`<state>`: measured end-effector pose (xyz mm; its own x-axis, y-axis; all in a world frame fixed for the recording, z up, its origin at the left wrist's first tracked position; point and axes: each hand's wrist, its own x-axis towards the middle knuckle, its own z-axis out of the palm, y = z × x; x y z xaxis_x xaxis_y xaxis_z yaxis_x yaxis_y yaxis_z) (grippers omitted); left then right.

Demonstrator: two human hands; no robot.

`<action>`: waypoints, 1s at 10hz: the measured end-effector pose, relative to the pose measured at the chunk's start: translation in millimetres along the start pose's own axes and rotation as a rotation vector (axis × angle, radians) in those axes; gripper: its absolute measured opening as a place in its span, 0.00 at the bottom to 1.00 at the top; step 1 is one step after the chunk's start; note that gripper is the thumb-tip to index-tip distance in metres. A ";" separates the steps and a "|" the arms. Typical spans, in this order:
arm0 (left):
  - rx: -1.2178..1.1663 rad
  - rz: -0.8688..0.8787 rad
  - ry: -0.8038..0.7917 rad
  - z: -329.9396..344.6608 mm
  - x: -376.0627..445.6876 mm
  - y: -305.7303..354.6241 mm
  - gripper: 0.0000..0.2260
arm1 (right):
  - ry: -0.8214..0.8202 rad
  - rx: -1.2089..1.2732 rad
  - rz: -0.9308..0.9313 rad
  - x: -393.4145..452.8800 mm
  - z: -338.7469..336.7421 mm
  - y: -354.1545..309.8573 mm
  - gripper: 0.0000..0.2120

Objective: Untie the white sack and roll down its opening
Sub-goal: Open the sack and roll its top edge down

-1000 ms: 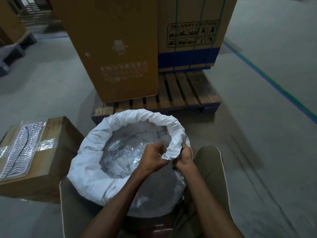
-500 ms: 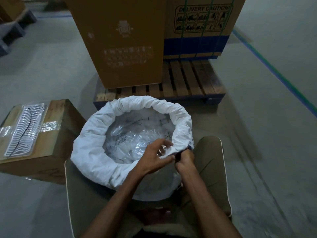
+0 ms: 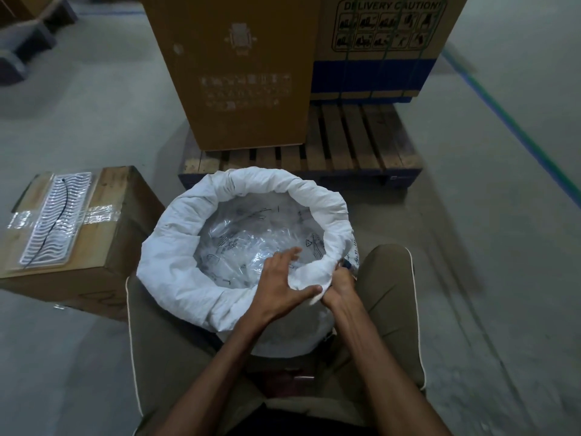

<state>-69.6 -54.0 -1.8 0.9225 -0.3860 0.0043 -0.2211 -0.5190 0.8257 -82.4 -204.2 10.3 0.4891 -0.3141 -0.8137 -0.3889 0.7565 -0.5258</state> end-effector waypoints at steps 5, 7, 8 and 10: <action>0.614 0.534 0.066 27.6 7.4 -8.5 0.12 | 0.256 0.053 -0.102 -4.9 9.5 24.6 0.22; 0.643 0.594 0.175 34.8 -14.3 -15.7 0.08 | 0.244 -0.024 0.112 98.4 1.6 53.2 0.55; 0.508 0.430 0.082 27.9 -12.9 -13.9 0.06 | 0.125 0.036 0.077 72.0 4.8 43.4 0.33; 0.725 0.250 -0.265 -25.3 -25.1 -16.2 0.37 | -0.083 0.229 0.104 14.9 4.9 25.0 0.20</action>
<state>-81.2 -16.6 -1.0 0.7331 -0.6766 -0.0687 -0.6446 -0.7236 0.2468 -81.1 -187.2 -13.8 0.5220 -0.1863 -0.8323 -0.2587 0.8953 -0.3626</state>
